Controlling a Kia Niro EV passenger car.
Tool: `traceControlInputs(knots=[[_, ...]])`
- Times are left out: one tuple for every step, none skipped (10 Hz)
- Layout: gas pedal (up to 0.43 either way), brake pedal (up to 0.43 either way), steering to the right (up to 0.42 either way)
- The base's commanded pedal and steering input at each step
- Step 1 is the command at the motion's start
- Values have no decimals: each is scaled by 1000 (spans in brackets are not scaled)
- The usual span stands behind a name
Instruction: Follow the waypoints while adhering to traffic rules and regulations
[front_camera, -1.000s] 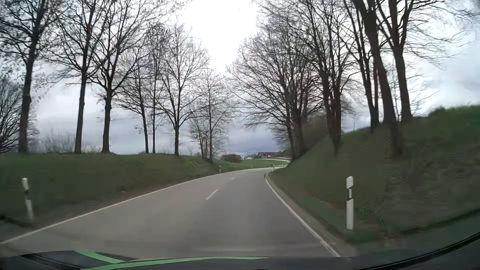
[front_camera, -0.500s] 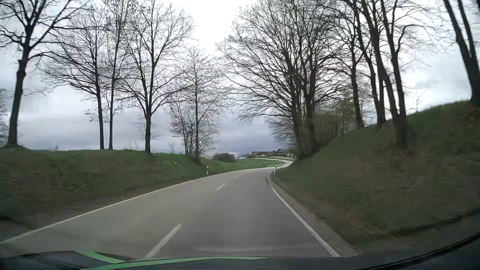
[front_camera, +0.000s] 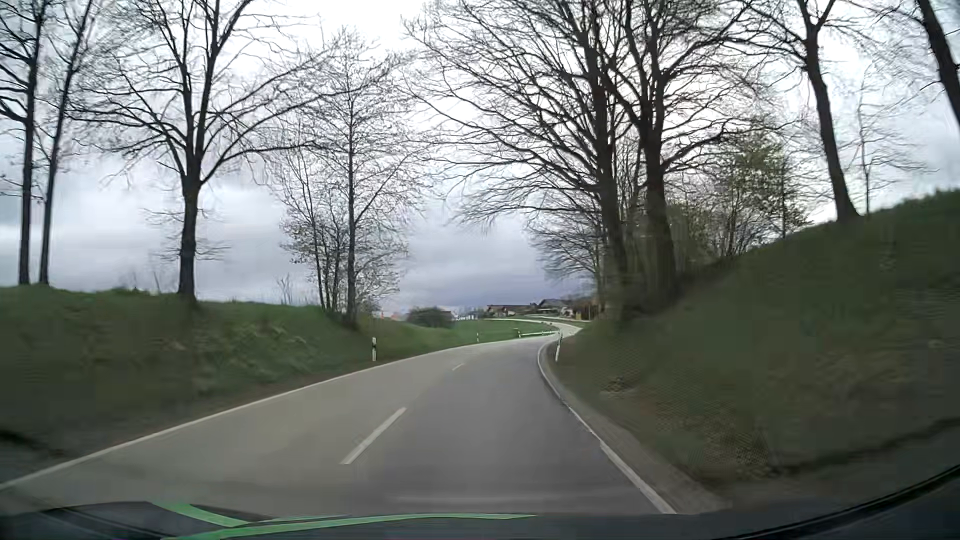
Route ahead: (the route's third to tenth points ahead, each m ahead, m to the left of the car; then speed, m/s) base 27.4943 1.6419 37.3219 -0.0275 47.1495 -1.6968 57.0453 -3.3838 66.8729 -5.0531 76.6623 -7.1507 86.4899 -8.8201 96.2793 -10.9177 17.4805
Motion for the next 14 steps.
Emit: traceControlInputs(knots=[[150,0,14],[150,0,15],[150,0,16],[150,0,16],[150,0,16],[150,0,16],[150,0,17],[150,0,18],[150,0,18],[150,0,18],[150,0,19],[150,0,20],[150,0,20],[150,0,20]])
